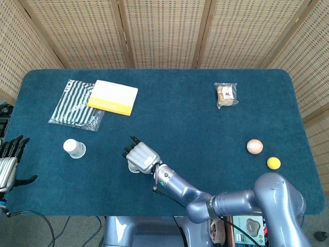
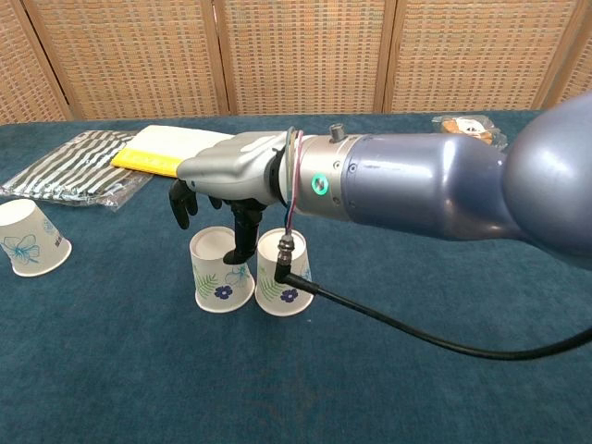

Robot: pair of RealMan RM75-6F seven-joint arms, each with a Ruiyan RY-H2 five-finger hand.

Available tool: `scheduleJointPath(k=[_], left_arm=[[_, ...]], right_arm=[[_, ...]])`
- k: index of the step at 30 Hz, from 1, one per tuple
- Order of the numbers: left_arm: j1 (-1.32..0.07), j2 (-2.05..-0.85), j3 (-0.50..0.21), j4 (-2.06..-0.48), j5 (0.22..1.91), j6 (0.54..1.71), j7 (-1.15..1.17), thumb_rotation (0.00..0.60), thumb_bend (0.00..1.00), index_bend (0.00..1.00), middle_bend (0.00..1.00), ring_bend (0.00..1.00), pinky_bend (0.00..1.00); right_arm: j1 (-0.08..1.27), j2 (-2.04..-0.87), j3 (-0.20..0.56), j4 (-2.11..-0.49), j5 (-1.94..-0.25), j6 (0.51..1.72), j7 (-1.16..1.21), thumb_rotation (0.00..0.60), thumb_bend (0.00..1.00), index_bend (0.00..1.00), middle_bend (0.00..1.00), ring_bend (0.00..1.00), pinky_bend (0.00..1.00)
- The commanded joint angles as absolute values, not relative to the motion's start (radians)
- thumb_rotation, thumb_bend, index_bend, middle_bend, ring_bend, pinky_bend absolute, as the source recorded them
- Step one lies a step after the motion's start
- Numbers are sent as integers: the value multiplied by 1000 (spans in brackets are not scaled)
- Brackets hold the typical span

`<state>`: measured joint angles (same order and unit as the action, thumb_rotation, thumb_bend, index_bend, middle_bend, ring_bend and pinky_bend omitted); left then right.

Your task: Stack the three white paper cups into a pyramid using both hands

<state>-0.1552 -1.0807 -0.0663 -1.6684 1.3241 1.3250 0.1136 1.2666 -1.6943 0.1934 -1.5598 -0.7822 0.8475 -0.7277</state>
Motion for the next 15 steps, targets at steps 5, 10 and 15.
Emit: scheduleJointPath(k=[5, 10, 15], left_arm=[[-155, -1081, -67, -1665, 1323, 1327, 108, 600, 68, 0, 0, 0, 0], [-158, -1084, -66, -1660, 1320, 1322, 112, 600, 68, 0, 0, 0, 0], [-171, -1081, -66, -1642, 1334, 1303, 88, 600, 68, 0, 0, 0, 0]], right_arm=[[1209, -1536, 189, -1696, -899, 925, -701, 600, 436, 319, 315, 305, 46], [1137, -1355, 176, -1780, -1014, 994, -666, 600, 314, 319, 318, 305, 46], [1002, -1174, 134, -1773, -1207, 1103, -505, 600, 144, 263, 246, 243, 38]])
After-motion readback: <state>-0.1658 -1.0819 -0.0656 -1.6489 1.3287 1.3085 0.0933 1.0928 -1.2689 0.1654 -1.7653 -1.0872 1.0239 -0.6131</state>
